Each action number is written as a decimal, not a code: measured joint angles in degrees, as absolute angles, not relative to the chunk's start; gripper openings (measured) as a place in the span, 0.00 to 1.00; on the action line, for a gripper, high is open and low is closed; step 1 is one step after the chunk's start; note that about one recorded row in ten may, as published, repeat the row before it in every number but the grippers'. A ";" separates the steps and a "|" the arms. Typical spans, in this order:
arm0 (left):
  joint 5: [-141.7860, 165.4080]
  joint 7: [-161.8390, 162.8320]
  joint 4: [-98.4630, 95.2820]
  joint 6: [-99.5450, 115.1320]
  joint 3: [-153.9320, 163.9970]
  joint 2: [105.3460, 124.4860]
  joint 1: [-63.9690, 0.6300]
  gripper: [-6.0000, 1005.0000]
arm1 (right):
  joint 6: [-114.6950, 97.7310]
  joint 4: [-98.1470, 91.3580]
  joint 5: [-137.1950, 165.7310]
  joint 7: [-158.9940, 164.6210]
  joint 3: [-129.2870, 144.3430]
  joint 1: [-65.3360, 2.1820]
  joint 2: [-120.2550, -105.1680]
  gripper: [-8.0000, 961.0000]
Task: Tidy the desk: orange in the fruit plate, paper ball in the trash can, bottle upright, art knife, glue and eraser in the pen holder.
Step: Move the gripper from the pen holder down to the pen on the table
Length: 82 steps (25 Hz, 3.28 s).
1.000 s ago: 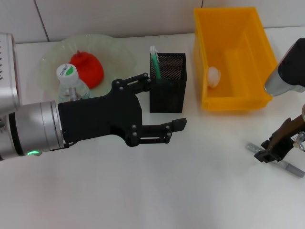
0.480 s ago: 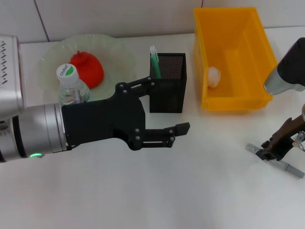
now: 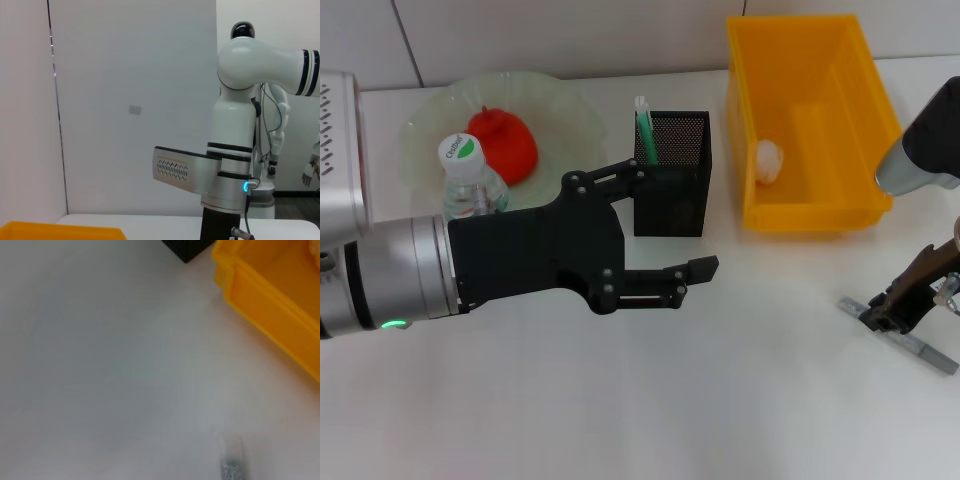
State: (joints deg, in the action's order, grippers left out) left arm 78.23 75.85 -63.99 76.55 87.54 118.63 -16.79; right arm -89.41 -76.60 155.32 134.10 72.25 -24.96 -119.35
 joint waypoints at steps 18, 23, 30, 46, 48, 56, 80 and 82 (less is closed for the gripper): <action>78.21 75.76 -63.99 76.55 87.54 118.74 -16.82 0.86 | -89.57 -75.43 155.41 134.18 72.31 -25.42 -119.33 0.16; 78.18 75.76 -63.99 76.55 87.54 118.74 -16.67 0.86 | -89.57 -75.20 155.41 134.22 72.33 -25.57 -119.30 0.14; 78.13 75.76 -63.99 76.55 87.54 118.74 -16.61 0.86 | -89.77 -75.91 155.16 134.22 72.34 -25.31 -119.36 0.13; 78.13 75.30 -63.97 76.55 87.54 118.78 -16.63 0.86 | -89.68 -79.39 151.68 133.99 72.24 -24.23 -119.43 0.11; 78.13 75.24 -64.04 76.55 87.54 118.81 -16.63 0.86 | -89.53 -80.32 151.32 133.92 72.20 -24.23 -119.44 0.10; 77.61 75.11 -63.57 76.55 87.86 118.83 -16.87 0.86 | -89.16 -81.62 149.84 133.91 72.16 -24.34 -119.45 0.04; 77.42 75.06 -63.54 76.50 87.90 118.82 -16.61 0.86 | -88.60 -81.49 153.09 134.38 71.53 -24.83 -119.26 0.29; 77.42 75.05 -63.54 76.46 87.89 118.82 -16.61 0.86 | -88.59 -81.13 153.02 134.37 71.73 -24.83 -119.26 0.37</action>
State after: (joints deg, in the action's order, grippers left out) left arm 77.42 75.05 -63.54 76.46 87.89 118.82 -16.61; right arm -88.59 -81.13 153.02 134.37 71.73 -24.83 -119.26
